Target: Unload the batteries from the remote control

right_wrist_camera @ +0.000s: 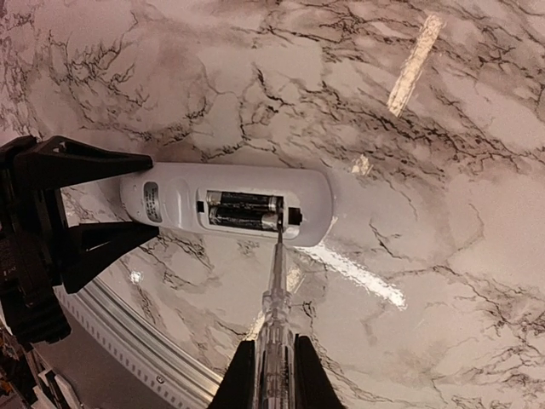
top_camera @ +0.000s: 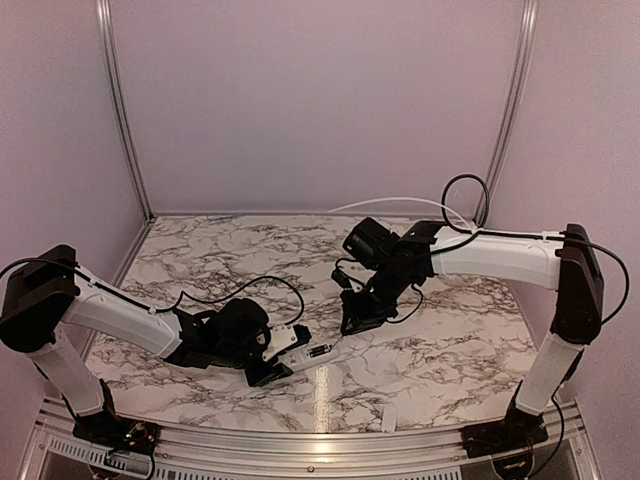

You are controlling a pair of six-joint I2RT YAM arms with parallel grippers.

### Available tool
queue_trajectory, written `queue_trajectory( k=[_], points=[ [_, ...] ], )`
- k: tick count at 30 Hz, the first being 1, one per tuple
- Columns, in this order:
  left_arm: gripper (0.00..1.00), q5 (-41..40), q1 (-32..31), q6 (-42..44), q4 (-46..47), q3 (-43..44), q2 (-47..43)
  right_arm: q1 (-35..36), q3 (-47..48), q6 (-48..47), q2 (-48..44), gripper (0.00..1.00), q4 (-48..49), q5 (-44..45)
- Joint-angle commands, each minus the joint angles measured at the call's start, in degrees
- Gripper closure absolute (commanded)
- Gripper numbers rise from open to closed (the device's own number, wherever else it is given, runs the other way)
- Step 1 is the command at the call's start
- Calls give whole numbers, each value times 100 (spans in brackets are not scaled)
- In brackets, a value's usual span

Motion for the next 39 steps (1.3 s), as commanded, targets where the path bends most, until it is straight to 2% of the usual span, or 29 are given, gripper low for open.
queue_trajectory(
  k=[1, 18, 30, 39],
  points=[
    [100, 2, -22, 79, 56, 251, 132, 58, -13, -91, -187, 100, 619, -649],
    [100, -24, -22, 122, 27, 304, 150, 7, -305, -125, -238, 100, 588, -485],
    [100, 26, -22, 197, -61, 371, 152, -207, -1250, -52, -670, 100, 1343, -791],
    [100, 28, -22, 199, -133, 376, 109, -214, -1556, -16, -754, 100, 1509, -830]
  ],
)
